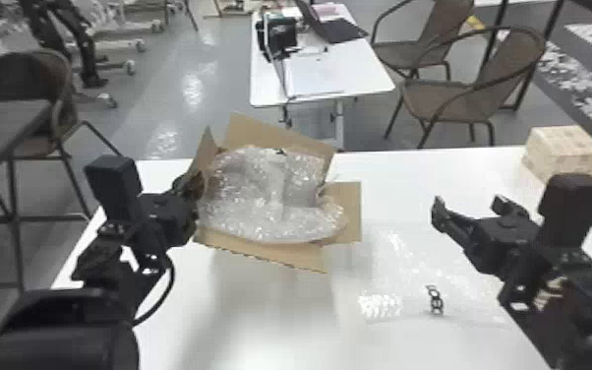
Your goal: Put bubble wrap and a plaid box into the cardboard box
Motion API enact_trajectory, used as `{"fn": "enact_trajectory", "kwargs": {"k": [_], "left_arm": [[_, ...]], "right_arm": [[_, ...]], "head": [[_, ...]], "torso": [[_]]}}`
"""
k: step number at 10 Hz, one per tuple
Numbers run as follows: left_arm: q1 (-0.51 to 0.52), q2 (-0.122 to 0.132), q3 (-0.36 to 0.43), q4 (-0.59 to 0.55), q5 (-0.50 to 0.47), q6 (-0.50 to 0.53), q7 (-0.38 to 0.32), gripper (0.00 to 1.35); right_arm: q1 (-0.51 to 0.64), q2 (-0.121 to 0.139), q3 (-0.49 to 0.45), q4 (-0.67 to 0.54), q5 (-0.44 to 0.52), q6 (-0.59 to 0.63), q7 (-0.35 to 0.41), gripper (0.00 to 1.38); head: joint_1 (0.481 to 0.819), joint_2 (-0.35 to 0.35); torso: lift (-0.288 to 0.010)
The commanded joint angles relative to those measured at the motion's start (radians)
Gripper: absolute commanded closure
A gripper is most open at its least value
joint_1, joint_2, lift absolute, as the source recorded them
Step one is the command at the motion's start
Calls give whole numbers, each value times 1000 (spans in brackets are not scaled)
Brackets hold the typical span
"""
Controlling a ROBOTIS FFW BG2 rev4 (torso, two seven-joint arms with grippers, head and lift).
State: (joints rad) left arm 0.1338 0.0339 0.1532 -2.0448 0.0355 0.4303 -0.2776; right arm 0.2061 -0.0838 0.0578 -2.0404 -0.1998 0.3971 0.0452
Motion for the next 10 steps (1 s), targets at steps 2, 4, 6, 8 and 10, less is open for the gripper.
{"fn": "enact_trajectory", "kwargs": {"k": [2,4,6,8,10], "left_arm": [[20,-5,19,0,11,-16,0,1220],[24,-5,20,0,11,-16,0,1220],[30,-6,26,0,15,-22,0,1220],[33,-8,26,0,15,-24,0,1220],[36,-9,26,0,15,-24,0,1220]], "right_arm": [[174,33,2,78,71,-379,-116,263],[243,35,2,112,102,-478,-197,265],[277,35,-9,160,106,-534,-278,265],[311,35,-26,200,91,-570,-357,265],[325,35,-76,220,49,-572,-357,266]], "head": [[693,75],[695,50],[695,31],[695,5],[695,-26]], "torso": [[-110],[-110],[-110],[-110],[-110]]}}
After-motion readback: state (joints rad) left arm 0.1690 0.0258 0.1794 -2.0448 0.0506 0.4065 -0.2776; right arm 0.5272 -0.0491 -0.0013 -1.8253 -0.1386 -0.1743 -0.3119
